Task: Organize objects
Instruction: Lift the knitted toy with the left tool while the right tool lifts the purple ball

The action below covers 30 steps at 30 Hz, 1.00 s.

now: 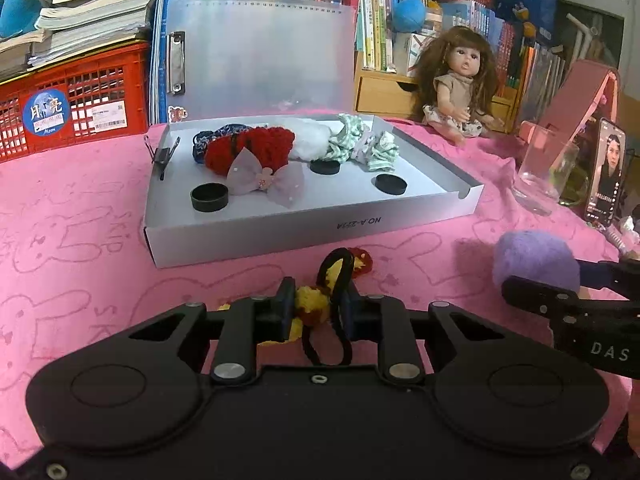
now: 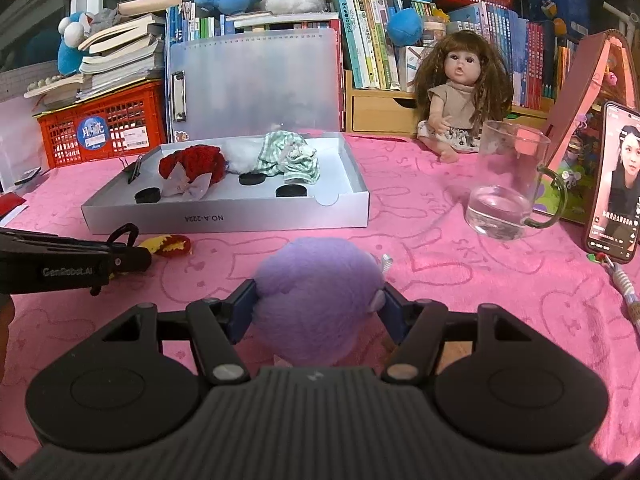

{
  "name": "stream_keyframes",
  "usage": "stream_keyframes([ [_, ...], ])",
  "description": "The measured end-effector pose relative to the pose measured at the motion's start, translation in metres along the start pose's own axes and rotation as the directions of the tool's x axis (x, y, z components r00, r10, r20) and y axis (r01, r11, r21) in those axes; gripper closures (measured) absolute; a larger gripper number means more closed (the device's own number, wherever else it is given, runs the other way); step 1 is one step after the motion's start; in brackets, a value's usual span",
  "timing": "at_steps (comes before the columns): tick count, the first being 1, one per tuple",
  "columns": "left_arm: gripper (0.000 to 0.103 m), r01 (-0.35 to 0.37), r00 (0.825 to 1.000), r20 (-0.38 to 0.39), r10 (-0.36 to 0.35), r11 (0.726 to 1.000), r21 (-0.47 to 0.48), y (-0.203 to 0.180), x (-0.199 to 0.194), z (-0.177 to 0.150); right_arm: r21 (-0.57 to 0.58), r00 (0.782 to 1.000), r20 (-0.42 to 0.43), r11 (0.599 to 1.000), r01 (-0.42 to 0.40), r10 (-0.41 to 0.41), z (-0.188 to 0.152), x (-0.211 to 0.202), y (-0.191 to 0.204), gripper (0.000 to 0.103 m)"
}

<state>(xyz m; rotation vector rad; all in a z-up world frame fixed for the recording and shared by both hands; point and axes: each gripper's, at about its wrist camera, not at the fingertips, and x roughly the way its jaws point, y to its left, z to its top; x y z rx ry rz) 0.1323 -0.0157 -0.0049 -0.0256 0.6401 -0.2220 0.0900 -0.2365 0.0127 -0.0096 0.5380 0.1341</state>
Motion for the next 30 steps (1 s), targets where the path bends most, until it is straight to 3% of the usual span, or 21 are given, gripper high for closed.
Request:
stream_keyframes([
  [14,0.081,-0.007,0.999,0.044,0.008,1.0,-0.019,0.005,-0.016,0.018,0.036,0.999,0.019,0.999,-0.029,0.028,0.018,0.0,-0.004,0.037],
  [30,0.081,-0.034,0.998,0.049,0.038,0.995,-0.089,0.029,-0.003,0.052,0.113,0.995,0.013,0.989,-0.096,0.095,0.059,0.02,-0.017,0.037],
])
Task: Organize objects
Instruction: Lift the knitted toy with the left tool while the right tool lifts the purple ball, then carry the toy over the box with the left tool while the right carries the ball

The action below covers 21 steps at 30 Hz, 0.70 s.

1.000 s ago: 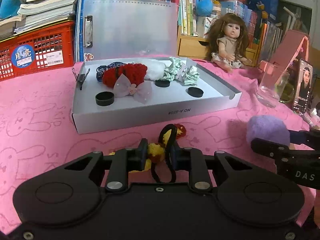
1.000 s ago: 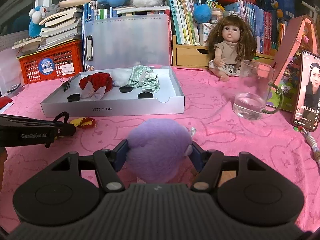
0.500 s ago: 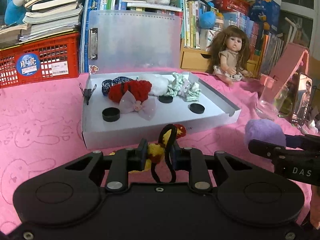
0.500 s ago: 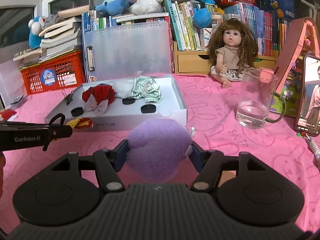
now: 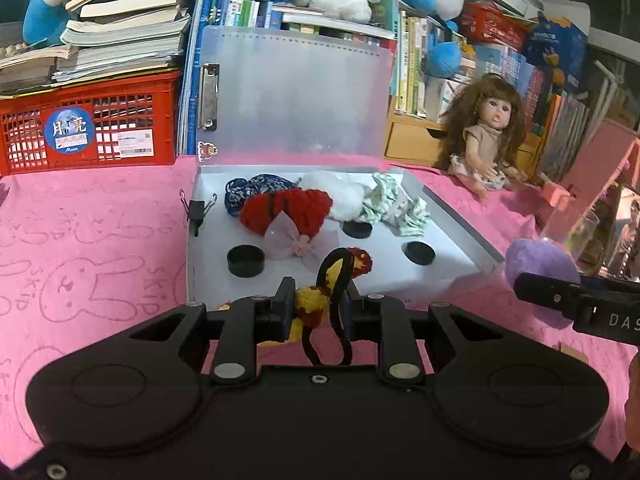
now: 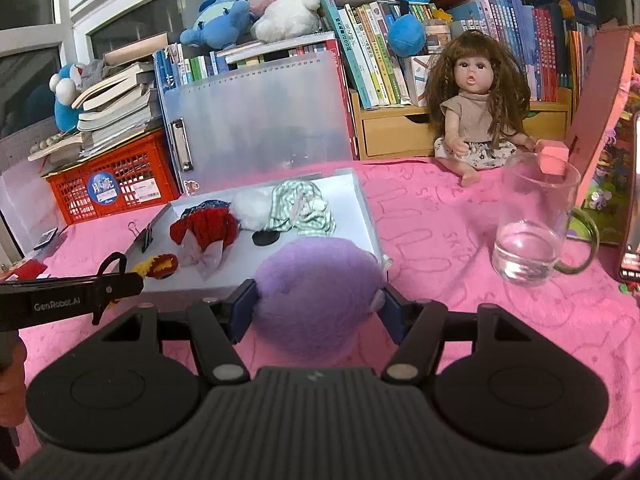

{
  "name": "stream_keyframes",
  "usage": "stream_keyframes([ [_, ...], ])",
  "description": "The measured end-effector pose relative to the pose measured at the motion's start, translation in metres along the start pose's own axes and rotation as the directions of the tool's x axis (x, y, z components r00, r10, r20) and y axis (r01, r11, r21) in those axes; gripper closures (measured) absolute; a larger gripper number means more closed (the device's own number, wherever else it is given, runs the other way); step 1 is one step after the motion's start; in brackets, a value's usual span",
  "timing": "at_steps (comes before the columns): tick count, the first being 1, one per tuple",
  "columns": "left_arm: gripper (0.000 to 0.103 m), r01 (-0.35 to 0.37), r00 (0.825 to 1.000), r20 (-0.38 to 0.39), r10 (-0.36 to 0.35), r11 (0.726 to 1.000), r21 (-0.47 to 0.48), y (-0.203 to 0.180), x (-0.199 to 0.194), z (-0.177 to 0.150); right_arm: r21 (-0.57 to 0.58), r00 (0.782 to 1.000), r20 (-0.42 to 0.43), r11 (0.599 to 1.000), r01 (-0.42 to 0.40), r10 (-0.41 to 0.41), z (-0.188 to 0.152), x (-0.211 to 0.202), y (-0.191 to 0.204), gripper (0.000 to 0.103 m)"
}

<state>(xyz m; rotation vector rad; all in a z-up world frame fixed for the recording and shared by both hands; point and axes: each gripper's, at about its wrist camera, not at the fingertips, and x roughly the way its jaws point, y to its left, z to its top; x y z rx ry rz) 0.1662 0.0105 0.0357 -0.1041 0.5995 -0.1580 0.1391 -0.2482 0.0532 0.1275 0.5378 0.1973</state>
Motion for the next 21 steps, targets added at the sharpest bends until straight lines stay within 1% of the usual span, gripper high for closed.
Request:
stream_keyframes([
  [8,0.081,-0.034,0.999,-0.021,0.033,0.999,-0.037,0.008,0.02,0.012,-0.011,1.0,-0.014,1.0,-0.015,0.014,0.017,0.02,0.003,0.037],
  [16,0.081,-0.051,0.998,-0.025,0.05,0.998,-0.044,0.014,0.038,0.018,0.022,0.999,-0.031,0.999,-0.034,0.035,0.034,0.044,0.007,0.037],
  [21,0.081,-0.063,0.998,-0.028,0.062,0.997,-0.043,0.017,0.051,0.021,0.011,0.998,-0.051,0.999,-0.035,0.036,0.038,0.063,0.013,0.037],
])
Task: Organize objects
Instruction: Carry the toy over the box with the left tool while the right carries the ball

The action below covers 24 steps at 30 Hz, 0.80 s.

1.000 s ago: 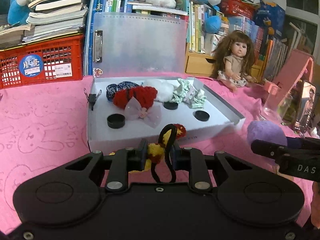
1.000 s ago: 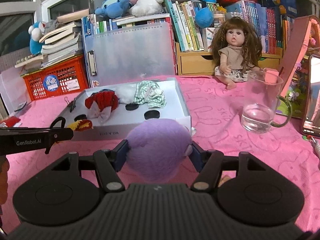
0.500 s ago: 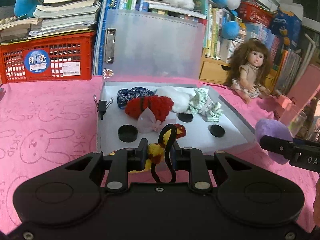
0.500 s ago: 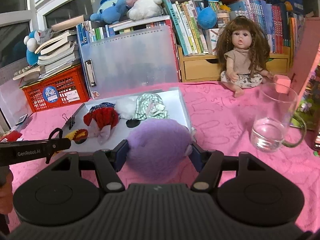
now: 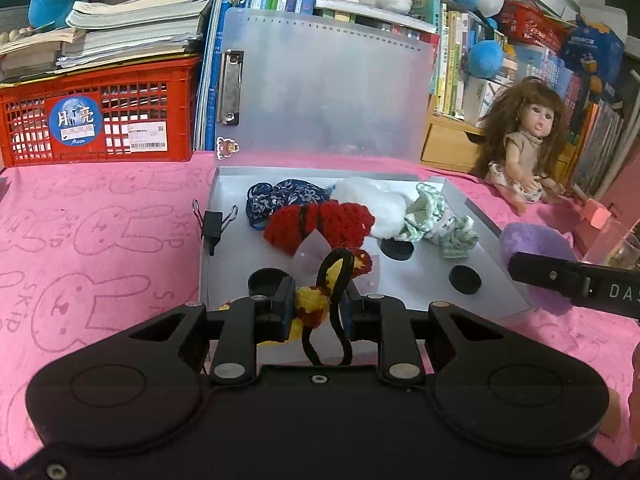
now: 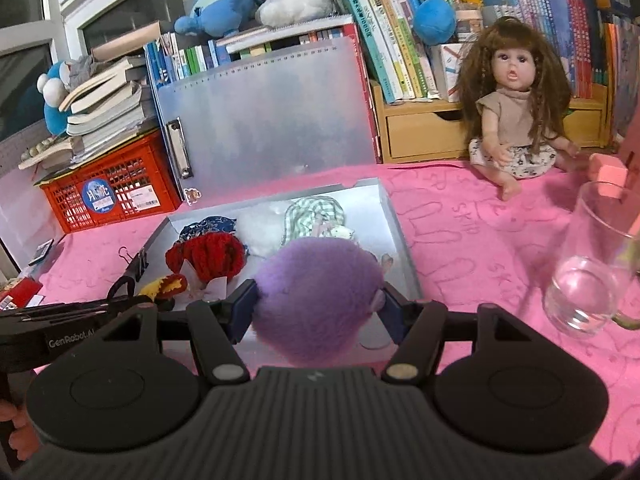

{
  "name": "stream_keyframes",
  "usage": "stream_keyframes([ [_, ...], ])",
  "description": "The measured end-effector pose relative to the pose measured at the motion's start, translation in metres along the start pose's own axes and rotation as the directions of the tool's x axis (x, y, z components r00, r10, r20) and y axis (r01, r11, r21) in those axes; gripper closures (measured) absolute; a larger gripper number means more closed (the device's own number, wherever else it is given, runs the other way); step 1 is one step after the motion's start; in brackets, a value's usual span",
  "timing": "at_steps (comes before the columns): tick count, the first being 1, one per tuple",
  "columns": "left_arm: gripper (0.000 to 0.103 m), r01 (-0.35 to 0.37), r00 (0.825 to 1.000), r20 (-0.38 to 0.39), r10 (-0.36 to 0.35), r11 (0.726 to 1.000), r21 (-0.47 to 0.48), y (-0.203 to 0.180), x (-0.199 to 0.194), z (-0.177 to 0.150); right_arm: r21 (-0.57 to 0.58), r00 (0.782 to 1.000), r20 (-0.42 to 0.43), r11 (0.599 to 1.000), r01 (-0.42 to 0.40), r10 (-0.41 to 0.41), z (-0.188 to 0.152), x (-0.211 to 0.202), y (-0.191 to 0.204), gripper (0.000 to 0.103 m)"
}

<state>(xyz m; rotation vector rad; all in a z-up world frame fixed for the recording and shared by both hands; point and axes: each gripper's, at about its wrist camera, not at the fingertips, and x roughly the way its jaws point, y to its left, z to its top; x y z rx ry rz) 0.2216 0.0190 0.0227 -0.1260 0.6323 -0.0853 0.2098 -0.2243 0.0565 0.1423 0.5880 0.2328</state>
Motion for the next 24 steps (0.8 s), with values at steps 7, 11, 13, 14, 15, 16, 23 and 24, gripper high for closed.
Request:
stream_keyframes([
  [7,0.081,-0.007,1.0,-0.013,0.006,0.999,-0.033,0.005,0.021,0.005,0.025,0.999,-0.007,0.999,-0.034,0.035,0.013,0.025,0.0,0.037],
  [11,0.081,-0.011,1.0,-0.022,0.01,0.999,-0.031,0.005,0.032,0.004,0.036,0.996,-0.026,0.996,-0.081,0.082,0.014,0.039,0.004,0.037],
  [13,0.081,-0.012,1.0,-0.026,0.011,0.999,-0.032,0.004,0.038,0.003,0.041,0.994,-0.037,0.994,-0.104,0.105,0.014,0.046,0.008,0.037],
  [14,0.081,-0.014,1.0,-0.027,0.013,0.999,-0.034,0.003,0.04,0.003,0.044,0.992,-0.045,0.992,-0.116,0.118,0.014,0.05,0.01,0.037],
  [15,0.081,-0.015,0.999,-0.029,0.014,0.999,-0.036,0.003,0.043,0.003,0.045,0.991,-0.05,0.992,-0.121,0.123,0.014,0.053,0.011,0.037],
  [16,0.081,-0.017,0.999,-0.029,0.016,0.999,-0.035,0.002,0.045,0.003,0.044,0.991,-0.055,0.992,-0.121,0.124,0.013,0.057,0.013,0.037],
  [23,0.081,-0.025,0.999,-0.027,0.025,0.999,-0.024,0.004,0.054,0.003,0.036,0.991,-0.094,0.995,-0.094,0.097,0.009,0.077,0.016,0.037],
  [24,0.081,-0.025,0.999,-0.028,0.025,0.999,-0.022,0.004,0.054,0.003,0.037,0.991,-0.099,0.995,-0.09,0.094,0.007,0.079,0.015,0.037],
])
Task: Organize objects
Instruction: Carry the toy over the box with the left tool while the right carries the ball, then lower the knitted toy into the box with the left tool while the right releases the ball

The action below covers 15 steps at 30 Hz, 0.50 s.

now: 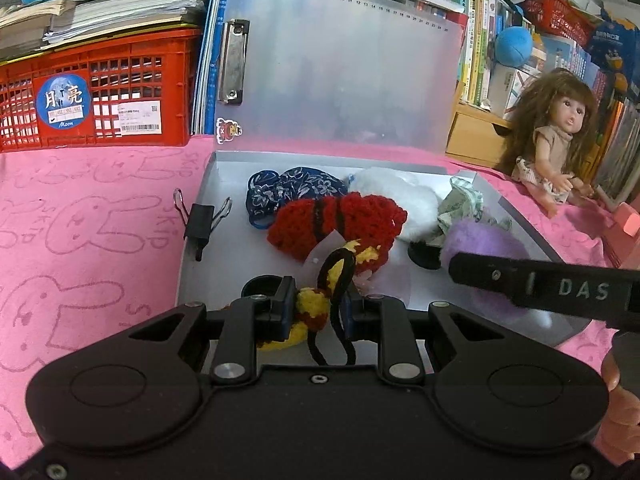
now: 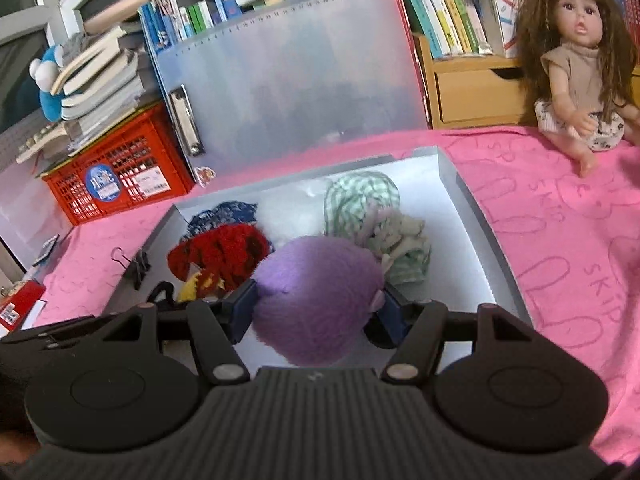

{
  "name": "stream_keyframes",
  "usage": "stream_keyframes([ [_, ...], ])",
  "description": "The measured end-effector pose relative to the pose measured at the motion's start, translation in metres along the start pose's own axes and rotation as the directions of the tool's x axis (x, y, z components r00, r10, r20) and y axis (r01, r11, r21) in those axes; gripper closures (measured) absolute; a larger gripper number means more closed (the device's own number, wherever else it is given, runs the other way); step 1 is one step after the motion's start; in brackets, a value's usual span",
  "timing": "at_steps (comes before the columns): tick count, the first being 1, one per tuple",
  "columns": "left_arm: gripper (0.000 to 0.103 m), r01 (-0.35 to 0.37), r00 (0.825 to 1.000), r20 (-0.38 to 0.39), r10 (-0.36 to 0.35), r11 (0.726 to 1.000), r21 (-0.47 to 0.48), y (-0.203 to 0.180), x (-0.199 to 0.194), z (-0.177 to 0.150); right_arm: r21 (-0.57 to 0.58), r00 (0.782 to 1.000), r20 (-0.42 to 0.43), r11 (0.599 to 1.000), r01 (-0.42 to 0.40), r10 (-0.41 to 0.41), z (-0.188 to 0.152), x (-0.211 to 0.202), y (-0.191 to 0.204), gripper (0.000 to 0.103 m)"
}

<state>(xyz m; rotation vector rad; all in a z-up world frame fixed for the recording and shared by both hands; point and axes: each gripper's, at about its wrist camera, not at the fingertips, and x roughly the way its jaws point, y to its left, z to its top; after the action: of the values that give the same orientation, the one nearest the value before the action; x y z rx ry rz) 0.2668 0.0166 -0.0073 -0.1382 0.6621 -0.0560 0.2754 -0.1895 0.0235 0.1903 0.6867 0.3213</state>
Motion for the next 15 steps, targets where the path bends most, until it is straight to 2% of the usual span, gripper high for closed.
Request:
stream_keyframes([
  [7,0.081,-0.029,1.0,0.004,0.029,0.998,0.063,-0.0081,0.0016,-0.0026,-0.014,1.0,-0.003,1.0,0.001,-0.001,-0.0093,0.0043,-0.0002,0.037],
  [15,0.079,-0.028,1.0,-0.004,0.029,0.998,0.049,-0.0084,0.0021,-0.0023,-0.047,1.0,-0.012,0.999,0.001,-0.002,-0.0091,0.0054,0.004,0.035],
])
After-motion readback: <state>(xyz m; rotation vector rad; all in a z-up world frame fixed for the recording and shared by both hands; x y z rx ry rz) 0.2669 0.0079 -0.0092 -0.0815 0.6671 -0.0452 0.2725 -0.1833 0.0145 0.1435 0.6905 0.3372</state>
